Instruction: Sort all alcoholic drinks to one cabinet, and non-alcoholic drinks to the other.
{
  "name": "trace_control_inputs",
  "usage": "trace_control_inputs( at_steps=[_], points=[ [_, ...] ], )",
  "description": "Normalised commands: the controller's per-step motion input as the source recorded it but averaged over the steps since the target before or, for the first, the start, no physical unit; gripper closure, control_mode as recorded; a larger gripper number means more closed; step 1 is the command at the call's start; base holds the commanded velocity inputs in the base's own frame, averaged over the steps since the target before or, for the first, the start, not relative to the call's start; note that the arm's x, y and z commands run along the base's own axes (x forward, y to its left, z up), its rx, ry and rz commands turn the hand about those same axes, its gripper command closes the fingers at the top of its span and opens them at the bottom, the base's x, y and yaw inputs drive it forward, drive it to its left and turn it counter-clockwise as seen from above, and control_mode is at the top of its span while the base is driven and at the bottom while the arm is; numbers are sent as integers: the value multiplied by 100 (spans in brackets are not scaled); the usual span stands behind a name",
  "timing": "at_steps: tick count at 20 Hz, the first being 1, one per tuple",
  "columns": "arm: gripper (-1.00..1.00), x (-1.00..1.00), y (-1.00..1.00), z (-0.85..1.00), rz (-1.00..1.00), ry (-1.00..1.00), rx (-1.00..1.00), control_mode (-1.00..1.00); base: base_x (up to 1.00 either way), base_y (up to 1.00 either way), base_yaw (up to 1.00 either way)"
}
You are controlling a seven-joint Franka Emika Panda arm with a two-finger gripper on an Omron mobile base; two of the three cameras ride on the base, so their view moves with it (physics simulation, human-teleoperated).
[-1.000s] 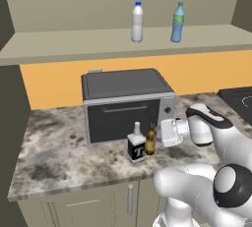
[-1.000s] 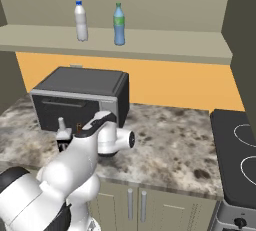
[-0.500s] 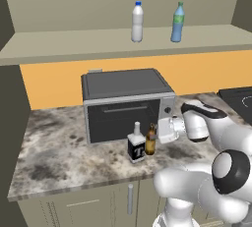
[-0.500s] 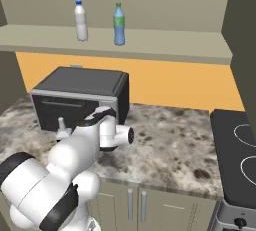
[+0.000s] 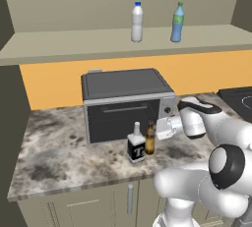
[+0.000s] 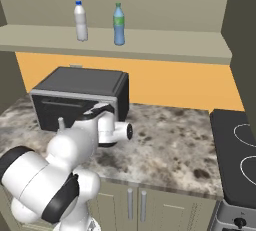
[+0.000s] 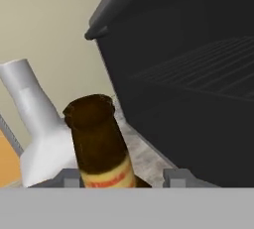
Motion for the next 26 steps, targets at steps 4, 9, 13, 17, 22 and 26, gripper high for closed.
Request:
trace_control_inputs(
  at_steps=[4, 9, 13, 17, 22, 26],
  points=[
    [100, 0, 1, -1, 0, 3, 0, -100, 0, 0, 0],
    [100, -17, 0, 8, -1, -1, 0, -100, 0, 0, 0],
    [100, -63, -5, 59, -5, -7, 0, -100, 0, 0, 0],
    [100, -65, -9, 98, -8, -7, 0, -100, 0, 0, 0],
    [100, -58, -3, 100, -11, -3, 0, -100, 0, 0, 0],
    [100, -68, -8, 95, -19, 0, -3, -100, 0, 0, 0]
  ],
)
